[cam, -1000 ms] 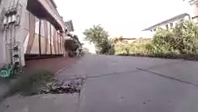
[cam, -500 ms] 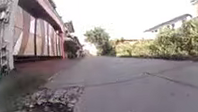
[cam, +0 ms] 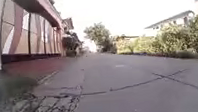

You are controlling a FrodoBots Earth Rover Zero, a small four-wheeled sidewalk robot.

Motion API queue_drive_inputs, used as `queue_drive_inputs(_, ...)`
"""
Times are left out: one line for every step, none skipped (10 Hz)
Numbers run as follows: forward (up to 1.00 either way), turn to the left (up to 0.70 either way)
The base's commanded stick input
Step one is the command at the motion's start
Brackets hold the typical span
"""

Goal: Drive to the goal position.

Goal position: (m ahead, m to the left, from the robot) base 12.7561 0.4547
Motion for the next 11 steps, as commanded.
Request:
queue_drive_inputs(1.0, 0.0)
queue_drive_inputs(1.0, 0.0)
queue_drive_inputs(1.0, 0.0)
queue_drive_inputs(1.0, 0.0)
queue_drive_inputs(1.0, 0.0)
queue_drive_inputs(1.0, 0.0)
queue_drive_inputs(1.0, 0.0)
queue_drive_inputs(1.0, 0.0)
queue_drive_inputs(1.0, 0.0)
queue_drive_inputs(1.0, 0.0)
queue_drive_inputs(1.0, 0.0)
